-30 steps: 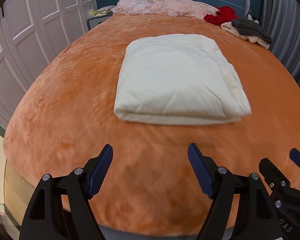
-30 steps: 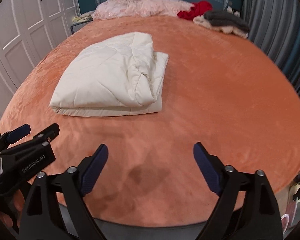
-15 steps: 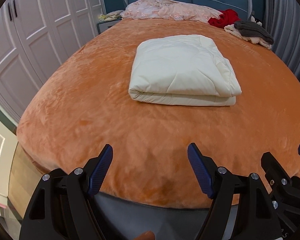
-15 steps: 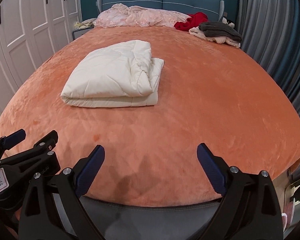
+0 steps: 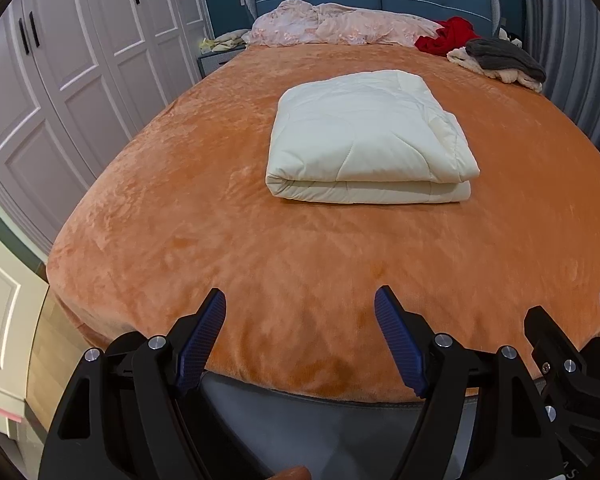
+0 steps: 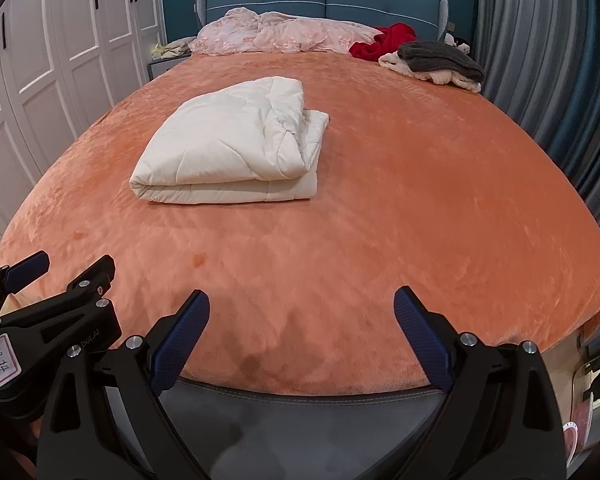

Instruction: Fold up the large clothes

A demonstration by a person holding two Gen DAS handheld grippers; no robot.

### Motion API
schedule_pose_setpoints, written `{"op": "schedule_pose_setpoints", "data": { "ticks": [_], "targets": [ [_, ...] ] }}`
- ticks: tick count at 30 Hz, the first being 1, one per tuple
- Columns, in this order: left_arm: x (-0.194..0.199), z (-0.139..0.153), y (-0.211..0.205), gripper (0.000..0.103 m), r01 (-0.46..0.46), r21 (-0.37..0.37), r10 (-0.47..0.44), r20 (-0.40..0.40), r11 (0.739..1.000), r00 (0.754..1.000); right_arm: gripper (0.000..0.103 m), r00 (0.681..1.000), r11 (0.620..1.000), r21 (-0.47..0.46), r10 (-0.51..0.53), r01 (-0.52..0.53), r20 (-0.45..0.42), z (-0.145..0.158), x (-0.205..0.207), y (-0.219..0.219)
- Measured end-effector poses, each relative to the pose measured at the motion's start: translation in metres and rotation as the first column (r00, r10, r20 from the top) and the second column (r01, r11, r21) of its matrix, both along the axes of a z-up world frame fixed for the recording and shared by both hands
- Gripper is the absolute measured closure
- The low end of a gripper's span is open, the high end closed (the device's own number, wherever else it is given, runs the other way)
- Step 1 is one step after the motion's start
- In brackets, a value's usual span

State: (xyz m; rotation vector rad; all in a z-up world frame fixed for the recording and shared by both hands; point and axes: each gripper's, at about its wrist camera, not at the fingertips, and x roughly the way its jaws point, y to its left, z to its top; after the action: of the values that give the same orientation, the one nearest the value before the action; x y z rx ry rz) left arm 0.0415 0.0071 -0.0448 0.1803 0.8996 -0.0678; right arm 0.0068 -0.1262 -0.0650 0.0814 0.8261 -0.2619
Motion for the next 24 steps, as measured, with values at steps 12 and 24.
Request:
{"op": "schedule_pose_setpoints", "data": {
  "ticks": [12,24],
  "targets": [
    [-0.0036,0.0015,-0.0003,0.030,-0.003,0.011,0.003,0.013,1.000,1.000,0.012,1.000,1.000,-0.002,0.001,-0.001,-0.001,-0.0007,-0.0022,0.0005],
    [-0.0042,0.0022,0.0032,0.031,-0.006,0.011,0.005,0.017,1.000,1.000,0.012,1.000,1.000,-0.003,0.003,-0.003,-0.002,-0.0010,-0.0028,0.0001]
  ]
}}
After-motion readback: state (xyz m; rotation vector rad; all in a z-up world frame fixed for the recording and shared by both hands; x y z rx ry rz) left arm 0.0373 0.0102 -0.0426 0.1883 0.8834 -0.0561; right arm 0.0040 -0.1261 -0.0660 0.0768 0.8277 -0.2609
